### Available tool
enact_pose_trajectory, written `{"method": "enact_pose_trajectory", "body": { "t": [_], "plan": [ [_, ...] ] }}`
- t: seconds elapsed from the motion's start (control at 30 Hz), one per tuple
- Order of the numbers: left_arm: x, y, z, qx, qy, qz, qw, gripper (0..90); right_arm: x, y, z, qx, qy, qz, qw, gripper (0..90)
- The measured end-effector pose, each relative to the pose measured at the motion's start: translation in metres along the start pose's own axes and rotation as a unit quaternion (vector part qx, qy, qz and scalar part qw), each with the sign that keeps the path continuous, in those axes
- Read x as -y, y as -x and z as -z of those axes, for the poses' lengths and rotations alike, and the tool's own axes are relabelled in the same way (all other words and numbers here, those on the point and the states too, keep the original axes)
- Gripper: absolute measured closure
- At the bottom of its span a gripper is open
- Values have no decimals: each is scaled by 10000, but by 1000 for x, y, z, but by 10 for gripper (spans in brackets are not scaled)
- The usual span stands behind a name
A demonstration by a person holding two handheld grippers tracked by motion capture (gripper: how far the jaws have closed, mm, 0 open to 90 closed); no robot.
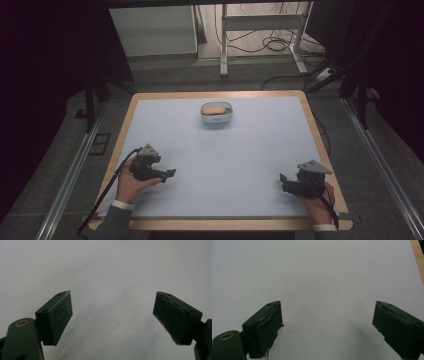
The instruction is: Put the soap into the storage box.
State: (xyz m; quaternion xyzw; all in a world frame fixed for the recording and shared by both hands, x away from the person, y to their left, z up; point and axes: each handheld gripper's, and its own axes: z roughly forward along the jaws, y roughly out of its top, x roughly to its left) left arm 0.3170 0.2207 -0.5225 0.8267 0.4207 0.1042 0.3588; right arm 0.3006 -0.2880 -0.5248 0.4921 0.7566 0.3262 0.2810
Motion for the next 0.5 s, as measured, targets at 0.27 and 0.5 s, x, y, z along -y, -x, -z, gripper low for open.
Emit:
{"method": "enact_pose_trajectory", "body": {
  "t": [0.27, 0.5],
  "plan": [
    [5, -1, 2, -189, 170, 42, 9997, 176, -1, 0, 0, -10, 24, 27, 10000, 91],
    [8, -1, 3, -167, 309, 181, 9992, 183, -4, 0, -1, -86, 127, 14, 9999, 92]
  ]
}}
